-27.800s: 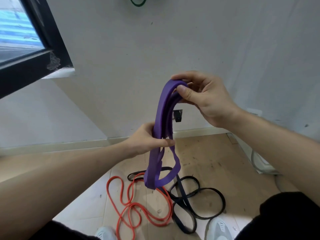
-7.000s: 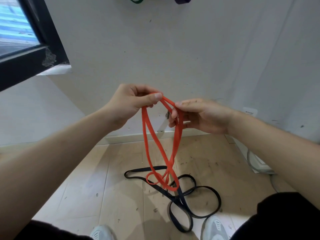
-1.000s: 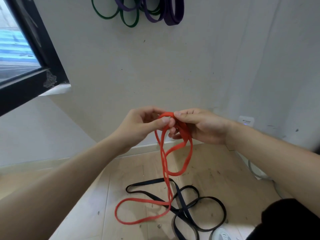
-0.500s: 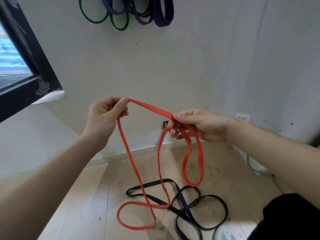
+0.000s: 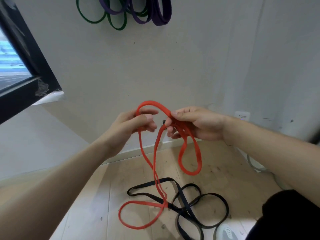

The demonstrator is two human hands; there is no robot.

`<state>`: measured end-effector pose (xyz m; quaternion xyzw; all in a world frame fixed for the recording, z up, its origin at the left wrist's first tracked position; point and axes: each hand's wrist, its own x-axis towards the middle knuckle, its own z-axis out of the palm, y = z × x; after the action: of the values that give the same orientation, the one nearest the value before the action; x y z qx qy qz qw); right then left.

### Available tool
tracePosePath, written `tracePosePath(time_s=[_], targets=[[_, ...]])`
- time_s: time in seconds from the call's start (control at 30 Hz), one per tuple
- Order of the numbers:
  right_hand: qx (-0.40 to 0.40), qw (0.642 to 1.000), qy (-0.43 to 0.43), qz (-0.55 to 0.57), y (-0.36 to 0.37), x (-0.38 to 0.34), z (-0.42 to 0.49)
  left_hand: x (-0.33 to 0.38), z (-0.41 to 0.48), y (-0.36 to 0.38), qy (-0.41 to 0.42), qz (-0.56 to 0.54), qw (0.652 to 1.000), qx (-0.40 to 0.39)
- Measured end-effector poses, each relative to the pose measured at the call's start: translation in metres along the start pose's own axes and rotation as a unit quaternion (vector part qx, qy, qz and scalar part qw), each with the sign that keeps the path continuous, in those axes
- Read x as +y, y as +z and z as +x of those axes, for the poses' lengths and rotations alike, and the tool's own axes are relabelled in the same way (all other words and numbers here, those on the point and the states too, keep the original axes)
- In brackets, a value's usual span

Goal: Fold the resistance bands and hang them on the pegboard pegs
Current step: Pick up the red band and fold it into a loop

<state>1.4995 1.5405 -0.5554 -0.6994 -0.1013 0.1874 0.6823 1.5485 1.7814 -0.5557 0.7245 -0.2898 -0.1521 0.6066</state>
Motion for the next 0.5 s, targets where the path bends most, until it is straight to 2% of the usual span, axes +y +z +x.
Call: tracePosePath(time_s=[0.17, 0.37, 0.5], targets=[[-0.013, 1.0, 0.0, -0.013, 0.003, -0.001, -0.002, 0.011, 0.001, 0.02, 0.047, 0.018, 0.998, 0.047], [-0.037, 0.999, 0.005, -0.011, 0.005, -0.001, -0.002, 0.011, 0.002, 0.019, 0.099, 0.101, 0.989, 0.033], [-0.039, 0.999, 0.021, -0.017, 0.002, 0.001, -0.003, 0.012, 0.007, 0.004, 0.091, 0.076, 0.986, 0.119]])
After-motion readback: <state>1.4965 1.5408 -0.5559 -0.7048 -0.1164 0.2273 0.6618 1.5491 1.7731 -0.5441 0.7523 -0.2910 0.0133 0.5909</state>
